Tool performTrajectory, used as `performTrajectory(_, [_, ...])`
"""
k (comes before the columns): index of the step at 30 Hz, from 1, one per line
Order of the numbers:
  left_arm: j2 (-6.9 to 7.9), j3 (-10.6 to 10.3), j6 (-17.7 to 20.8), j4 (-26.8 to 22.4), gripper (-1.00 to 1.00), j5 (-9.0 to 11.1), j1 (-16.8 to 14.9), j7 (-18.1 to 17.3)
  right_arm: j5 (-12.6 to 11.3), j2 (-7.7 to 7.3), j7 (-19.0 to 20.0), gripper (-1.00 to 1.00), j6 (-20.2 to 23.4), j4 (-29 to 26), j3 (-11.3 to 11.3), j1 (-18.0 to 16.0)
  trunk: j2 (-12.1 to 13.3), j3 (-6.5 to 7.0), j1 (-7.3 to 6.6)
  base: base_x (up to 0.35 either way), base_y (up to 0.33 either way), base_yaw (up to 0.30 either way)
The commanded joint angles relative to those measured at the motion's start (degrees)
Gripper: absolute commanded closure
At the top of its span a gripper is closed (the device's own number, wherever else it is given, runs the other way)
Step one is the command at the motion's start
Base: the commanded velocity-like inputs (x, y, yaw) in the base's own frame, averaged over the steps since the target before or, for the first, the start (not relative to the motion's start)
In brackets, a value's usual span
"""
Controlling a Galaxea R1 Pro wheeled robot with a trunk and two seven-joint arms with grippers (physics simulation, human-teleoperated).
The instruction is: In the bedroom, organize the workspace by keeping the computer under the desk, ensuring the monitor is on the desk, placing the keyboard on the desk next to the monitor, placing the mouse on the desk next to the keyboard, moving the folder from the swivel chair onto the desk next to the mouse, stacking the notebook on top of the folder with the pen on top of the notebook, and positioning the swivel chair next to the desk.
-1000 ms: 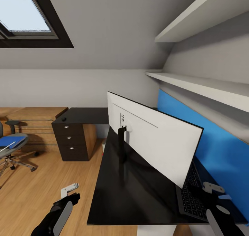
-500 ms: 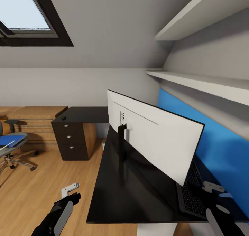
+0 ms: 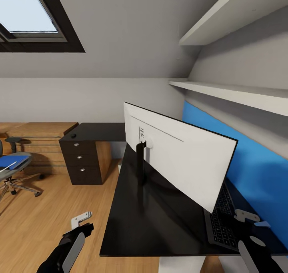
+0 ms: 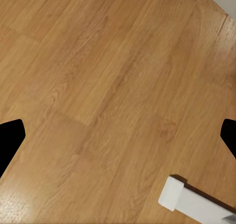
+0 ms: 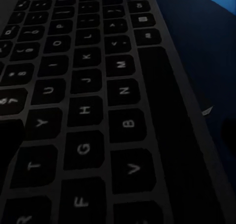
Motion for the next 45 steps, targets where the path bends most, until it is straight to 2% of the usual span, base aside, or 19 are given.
performTrajectory(1, [0.02, -0.1, 0.2, -0.1, -1.0, 0.5, 0.0, 0.4, -0.8, -0.02, -0.3, -1.0, 0.2, 0.3, 0.1, 0.0, 0.0, -0.08, 0.0, 0.0, 0.0, 0.0])
performTrajectory(5, [0.02, -0.1, 0.2, -0.1, -1.0, 0.5, 0.0, 0.4, -0.8, 0.02, -0.3, -1.0, 0.2, 0.3, 0.1, 0.0, -1.2, -0.61, 0.66, 0.0, 0.0, 0.0])
performTrajectory(17, [0.08, -0.1, 0.2, 1.3, -1.0, 0.3, 0.0, 0.1, -0.8, 0.05, -0.3, -1.0, 0.2, 0.3, 0.1, 0.0, -1.2, -0.61, 0.66, -0.005, 0.0, 0.0])
performTrajectory(24, [0.11, -0.1, 0.2, 1.6, -1.0, 0.3, 0.0, 0.1, -0.8, 0.01, -0.2, -1.0, 0.2, 0.3, 0.1, 0.0, -1.2, -0.61, 0.66, -0.233, 0.0, 0.0])
performTrajectory(36, [0.11, -0.1, 0.2, 1.7, -1.0, 0.3, 0.0, 0.0, -0.8, -0.03, -0.2, -1.0, 0.2, 0.3, 0.1, 0.0, -1.2, -0.61, 0.66, -0.03, 0.0, 0.0])
performTrajectory(45, [0.11, -0.1, 0.2, 1.7, -1.0, 0.3, 0.0, 0.1, -0.8, -0.03, -0.2, -1.0, 0.2, 0.3, 0.1, 0.0, -1.2, -0.61, 0.66, -0.206, 0.044, 0.0])
